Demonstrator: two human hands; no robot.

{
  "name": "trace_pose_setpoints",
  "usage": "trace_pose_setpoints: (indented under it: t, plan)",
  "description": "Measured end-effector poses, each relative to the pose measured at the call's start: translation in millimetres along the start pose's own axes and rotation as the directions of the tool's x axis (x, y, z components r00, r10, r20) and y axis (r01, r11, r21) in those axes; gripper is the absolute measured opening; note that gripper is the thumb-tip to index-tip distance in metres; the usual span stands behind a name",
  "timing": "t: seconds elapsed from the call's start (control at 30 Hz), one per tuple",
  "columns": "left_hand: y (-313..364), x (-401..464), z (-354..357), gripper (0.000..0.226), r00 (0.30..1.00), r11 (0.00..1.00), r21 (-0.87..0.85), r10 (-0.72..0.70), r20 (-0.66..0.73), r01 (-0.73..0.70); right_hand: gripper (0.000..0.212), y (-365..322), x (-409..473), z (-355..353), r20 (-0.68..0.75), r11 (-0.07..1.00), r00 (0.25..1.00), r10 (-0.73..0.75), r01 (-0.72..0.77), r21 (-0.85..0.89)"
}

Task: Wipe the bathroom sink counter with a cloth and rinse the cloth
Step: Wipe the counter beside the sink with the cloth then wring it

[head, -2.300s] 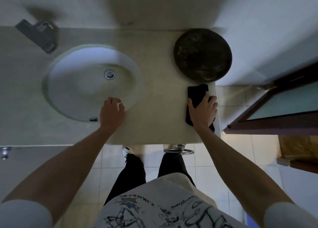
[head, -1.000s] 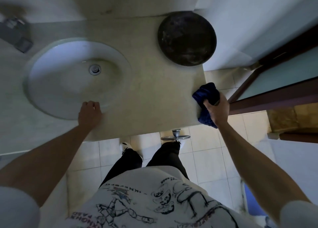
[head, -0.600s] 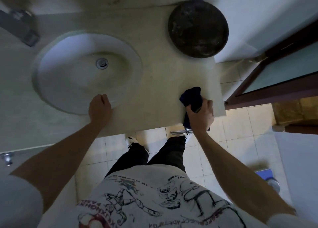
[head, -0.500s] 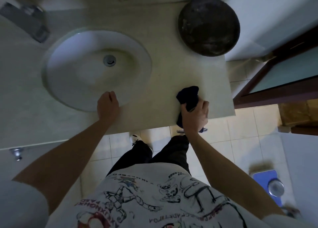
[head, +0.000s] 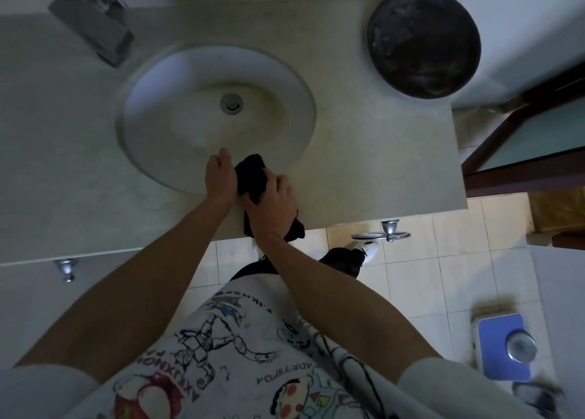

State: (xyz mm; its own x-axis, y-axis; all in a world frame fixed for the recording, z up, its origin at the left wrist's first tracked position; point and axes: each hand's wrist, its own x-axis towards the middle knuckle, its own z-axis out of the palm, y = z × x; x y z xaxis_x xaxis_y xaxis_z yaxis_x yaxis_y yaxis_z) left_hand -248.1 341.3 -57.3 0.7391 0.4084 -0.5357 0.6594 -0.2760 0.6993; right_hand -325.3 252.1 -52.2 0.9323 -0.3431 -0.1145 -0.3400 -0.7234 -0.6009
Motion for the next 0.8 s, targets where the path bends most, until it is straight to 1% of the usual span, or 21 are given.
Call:
trace_pose_setpoints:
  t: [0.07, 0.1, 0.2, 0.37, 0.5, 0.6, 0.7, 0.73, 0.8]
  plan:
    - [1, 3, -6, 0.055, 0.999, 0.997, -0.047, -0.053, 0.005, 0.054, 0.061, -6, 2, 2, 0.040, 0.999, 0.999, 0.016, -0.018, 0.046]
    - [1, 4, -10, 0.055, 0.999, 0.998, -0.038, -0.046, 0.007, 0.046, 0.061, -7, 3, -1, 0.062, 0.995, 0.998, 0.028, -0.034, 0.094]
    - [-2, 7, -17, 0.055, 0.999, 0.998, 0.056, 0.038, 0.027, -0.040, 0.058, 1, 13, -24, 0.106, 0.960, 0.992, 0.069, -0.095, 0.265]
    - [3, 2, -10, 0.051, 0.989, 0.971, 0.191, 0.133, 0.066, -0.143, 0.054, 58, 66, -101, 0.064, 0.890, 0.976, 0.209, -0.217, 0.402]
    - [7, -6, 4, 0.048, 0.982, 0.947, 0.262, 0.169, 0.088, -0.186, 0.051, 123, 122, -179, -0.022, 0.904, 0.964, 0.266, -0.241, 0.354]
    - [13, -16, 15, 0.044, 0.977, 0.930, 0.301, 0.187, 0.105, -0.211, 0.055, 176, 160, -226, -0.079, 0.923, 0.952, 0.297, -0.265, 0.278]
    - [17, -27, 27, 0.038, 0.979, 0.914, 0.350, 0.186, 0.086, -0.204, 0.061, 216, 180, -242, -0.071, 0.929, 0.940, 0.333, -0.314, 0.198]
    - [20, -32, 32, 0.037, 0.981, 0.909, 0.368, 0.180, 0.071, -0.194, 0.062, 223, 181, -240, -0.066, 0.928, 0.937, 0.344, -0.329, 0.178]
    - [26, -36, 46, 0.035, 0.982, 0.894, 0.405, 0.177, 0.072, -0.191, 0.061, 222, 175, -228, -0.082, 0.939, 0.937, 0.339, -0.333, 0.086]
